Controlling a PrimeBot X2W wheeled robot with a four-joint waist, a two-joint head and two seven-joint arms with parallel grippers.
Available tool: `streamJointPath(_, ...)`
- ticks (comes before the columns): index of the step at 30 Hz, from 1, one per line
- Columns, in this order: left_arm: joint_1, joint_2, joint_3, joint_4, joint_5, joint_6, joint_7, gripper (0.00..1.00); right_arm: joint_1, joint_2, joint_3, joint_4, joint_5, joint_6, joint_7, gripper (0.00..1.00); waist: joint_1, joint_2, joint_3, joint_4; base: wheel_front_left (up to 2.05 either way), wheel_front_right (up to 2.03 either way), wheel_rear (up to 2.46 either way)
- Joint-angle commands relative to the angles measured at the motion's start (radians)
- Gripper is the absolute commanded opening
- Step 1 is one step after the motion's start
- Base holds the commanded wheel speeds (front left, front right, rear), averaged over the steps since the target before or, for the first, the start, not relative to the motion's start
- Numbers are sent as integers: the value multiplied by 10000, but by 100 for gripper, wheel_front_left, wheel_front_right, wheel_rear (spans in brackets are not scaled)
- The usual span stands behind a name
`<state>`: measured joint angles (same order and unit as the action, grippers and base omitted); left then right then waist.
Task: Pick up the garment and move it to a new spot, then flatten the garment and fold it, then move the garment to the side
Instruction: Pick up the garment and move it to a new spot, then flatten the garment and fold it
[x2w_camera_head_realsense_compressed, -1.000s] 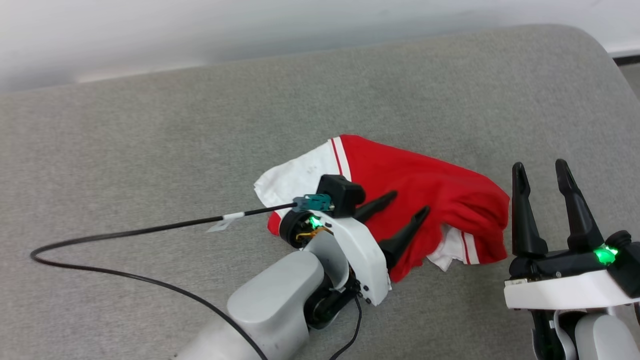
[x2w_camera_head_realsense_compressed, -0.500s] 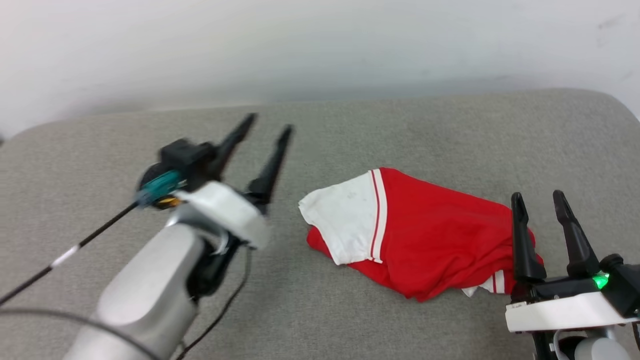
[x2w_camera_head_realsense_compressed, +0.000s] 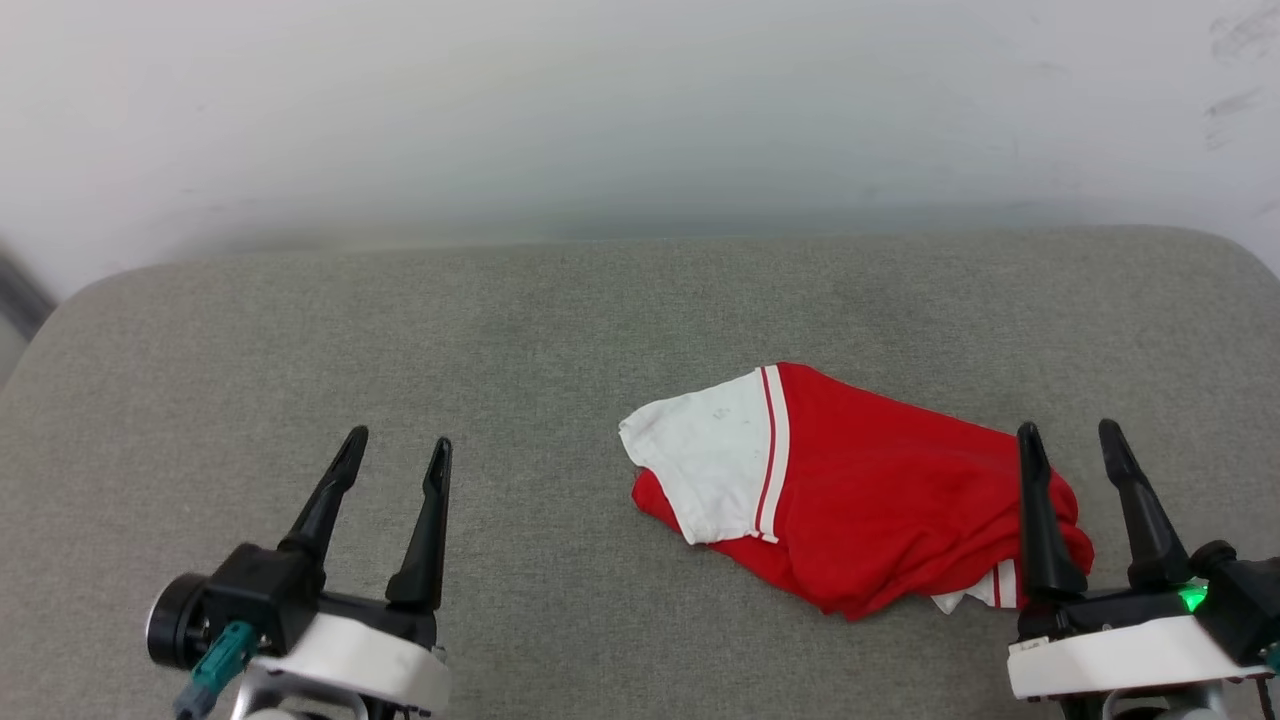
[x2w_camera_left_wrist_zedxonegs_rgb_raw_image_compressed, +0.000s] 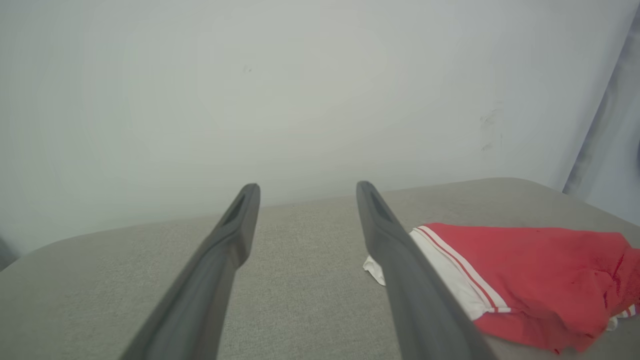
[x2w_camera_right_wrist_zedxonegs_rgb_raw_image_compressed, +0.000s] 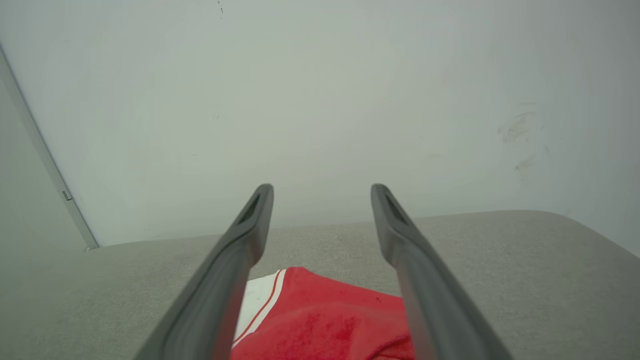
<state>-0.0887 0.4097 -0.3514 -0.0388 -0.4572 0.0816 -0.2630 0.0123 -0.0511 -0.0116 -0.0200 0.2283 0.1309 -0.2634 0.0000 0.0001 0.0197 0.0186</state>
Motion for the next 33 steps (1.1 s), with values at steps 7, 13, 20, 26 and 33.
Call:
streamJointPath(7, 1667, -1208, 1014, -751, 823, -195, -26, 100, 193, 16, 105, 16, 75, -3, -20, 100, 0, -1, -78, -186, 0, 0, 0)
streamJointPath(13, 1662, -1168, 1253, -529, 1215, -829, -24, 100, 76, 15, 203, -45, -21, -3, -20, 100, 0, -1, 69, -422, 0, 0, 0)
streamJointPath(20, 272, -753, 909, -327, 970, -1511, 1133, 100, -200, 16, 110, -312, 11, -3, -18, 100, 0, -1, 842, -822, 0, 0, 0)
streamJointPath(26, -1974, -8, 392, -309, 370, -1965, 3632, 100, -571, 16, 36, -528, 44, -3, -20, 100, 0, -1, 1798, -1239, 0, 0, 0)
streamJointPath(33, -4165, 732, -174, 178, -1048, -2098, 6808, 100, -947, 16, -66, -623, 312, -3, -20, 100, 0, -1, 2620, -1746, 0, 0, 0)
